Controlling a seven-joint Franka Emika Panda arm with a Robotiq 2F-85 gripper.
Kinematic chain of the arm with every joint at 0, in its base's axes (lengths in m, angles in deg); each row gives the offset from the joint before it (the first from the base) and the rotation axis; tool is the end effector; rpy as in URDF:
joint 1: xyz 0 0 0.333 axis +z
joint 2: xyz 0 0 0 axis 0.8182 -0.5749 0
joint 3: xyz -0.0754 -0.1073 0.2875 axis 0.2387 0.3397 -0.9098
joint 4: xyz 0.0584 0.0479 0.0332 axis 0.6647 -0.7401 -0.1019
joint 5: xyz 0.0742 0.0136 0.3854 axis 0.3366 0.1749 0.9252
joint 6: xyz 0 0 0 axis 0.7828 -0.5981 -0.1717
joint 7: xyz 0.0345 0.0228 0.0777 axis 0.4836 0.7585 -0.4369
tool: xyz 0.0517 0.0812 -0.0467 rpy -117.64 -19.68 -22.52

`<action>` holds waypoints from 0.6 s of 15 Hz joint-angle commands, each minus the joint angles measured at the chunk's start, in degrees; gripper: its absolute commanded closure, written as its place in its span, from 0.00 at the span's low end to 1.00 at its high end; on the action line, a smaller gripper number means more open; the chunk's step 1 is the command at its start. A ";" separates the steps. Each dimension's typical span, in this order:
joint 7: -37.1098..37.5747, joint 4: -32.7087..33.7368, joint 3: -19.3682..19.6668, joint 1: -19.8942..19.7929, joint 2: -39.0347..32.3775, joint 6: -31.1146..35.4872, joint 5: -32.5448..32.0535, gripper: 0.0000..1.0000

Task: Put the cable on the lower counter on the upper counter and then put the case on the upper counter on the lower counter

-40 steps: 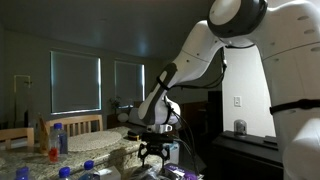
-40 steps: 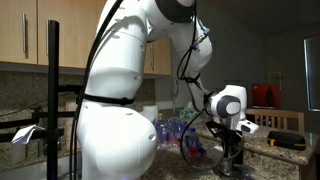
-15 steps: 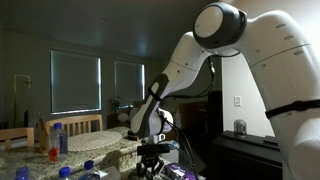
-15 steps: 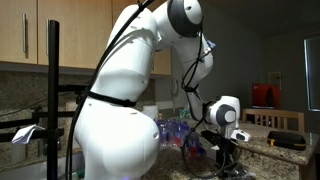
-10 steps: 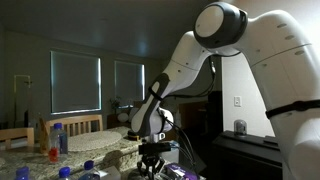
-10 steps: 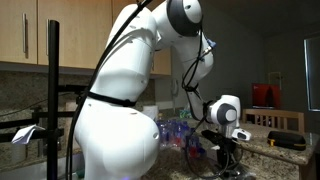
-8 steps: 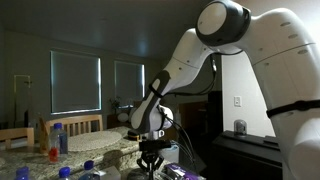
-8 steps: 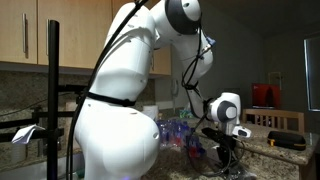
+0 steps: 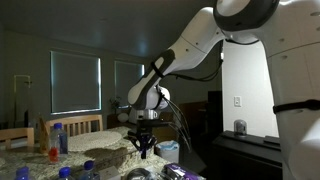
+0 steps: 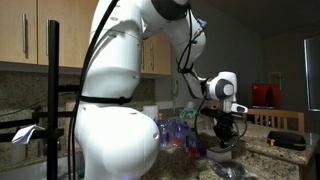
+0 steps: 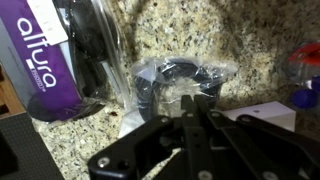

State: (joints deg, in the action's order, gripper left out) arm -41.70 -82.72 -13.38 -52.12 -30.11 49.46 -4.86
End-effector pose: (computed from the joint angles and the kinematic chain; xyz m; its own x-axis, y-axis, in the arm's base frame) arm 0.5342 0.0203 0.3261 0.9520 -0.3045 -0.0324 -0.3061 -0.9491 -0.0742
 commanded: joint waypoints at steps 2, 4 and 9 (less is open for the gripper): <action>-1.88 -0.49 -0.35 -0.82 1.64 -3.88 -0.84 0.66; -1.18 -2.19 -0.48 -0.64 1.86 -1.82 -0.99 0.54; 5.13 -8.67 -1.44 1.50 1.58 10.05 -9.75 0.23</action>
State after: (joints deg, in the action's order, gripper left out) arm -40.55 -86.62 -13.92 -51.73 -29.23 52.55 -9.08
